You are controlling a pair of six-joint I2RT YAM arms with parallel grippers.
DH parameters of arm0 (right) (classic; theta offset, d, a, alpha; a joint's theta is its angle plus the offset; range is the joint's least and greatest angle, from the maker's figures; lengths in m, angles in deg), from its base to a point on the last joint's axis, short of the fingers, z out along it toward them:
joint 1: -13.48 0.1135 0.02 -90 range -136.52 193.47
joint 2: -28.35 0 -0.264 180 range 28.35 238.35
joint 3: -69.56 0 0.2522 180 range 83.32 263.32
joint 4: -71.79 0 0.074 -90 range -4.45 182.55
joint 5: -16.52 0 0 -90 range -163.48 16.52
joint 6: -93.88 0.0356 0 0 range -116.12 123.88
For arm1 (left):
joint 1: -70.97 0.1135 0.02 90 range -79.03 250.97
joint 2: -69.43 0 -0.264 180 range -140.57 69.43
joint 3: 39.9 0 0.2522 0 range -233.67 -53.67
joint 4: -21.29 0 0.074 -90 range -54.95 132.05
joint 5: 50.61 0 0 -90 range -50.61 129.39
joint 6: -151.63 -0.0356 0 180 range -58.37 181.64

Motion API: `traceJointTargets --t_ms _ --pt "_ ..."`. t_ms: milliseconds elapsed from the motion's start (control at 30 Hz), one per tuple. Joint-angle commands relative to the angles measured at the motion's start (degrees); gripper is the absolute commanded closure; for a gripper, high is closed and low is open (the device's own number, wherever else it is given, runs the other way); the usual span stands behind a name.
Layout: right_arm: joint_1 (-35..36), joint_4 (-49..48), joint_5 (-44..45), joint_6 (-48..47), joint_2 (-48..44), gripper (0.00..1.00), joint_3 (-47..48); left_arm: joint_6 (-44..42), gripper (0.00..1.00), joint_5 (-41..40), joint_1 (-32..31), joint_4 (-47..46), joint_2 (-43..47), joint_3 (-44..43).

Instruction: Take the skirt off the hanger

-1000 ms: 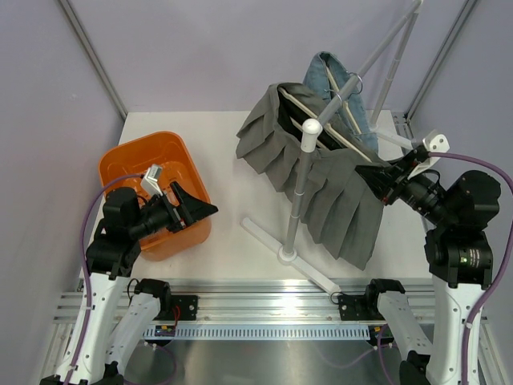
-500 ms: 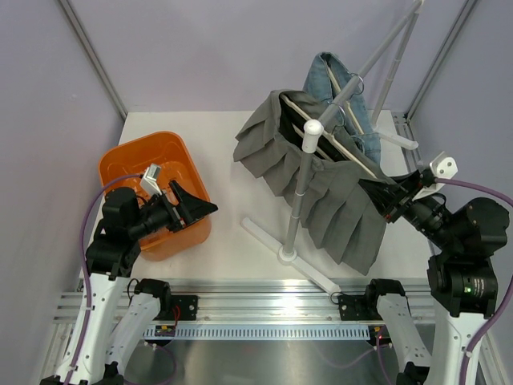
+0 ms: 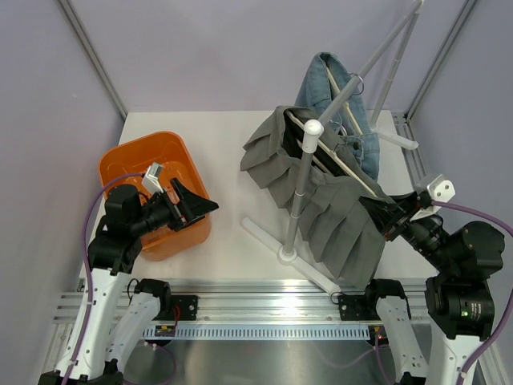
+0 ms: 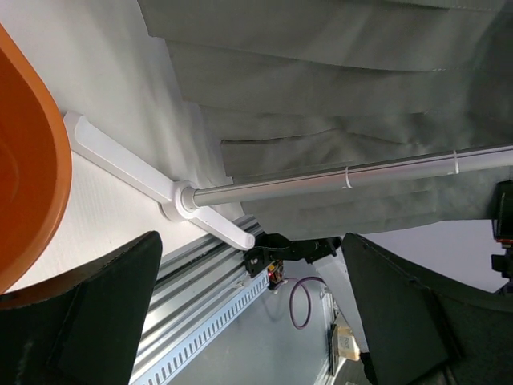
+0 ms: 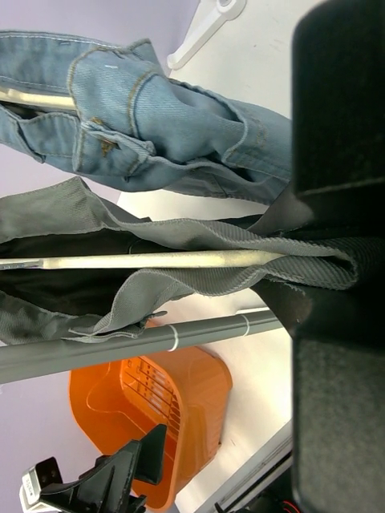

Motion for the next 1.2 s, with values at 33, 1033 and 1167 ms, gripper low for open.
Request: traceJointTargets --t_ms 33,1033,1167 --pt "-0.05 -2.25 1.37 -0.74 -2.83 1.00 -0.92 3.27 0.01 3.46 -0.21 -5.74 -0.16 -0.38" --pt "7.20 -8.49 -0.94 3.13 14.91 1.00 -2.34 48.53 0.12 -5.14 -19.20 -56.99 -20.02 -7.92" --pt "12.86 -9.88 4.00 2.59 18.52 1.00 -0.31 51.97 0.14 -8.04 -19.37 -59.03 -23.96 -11.35"
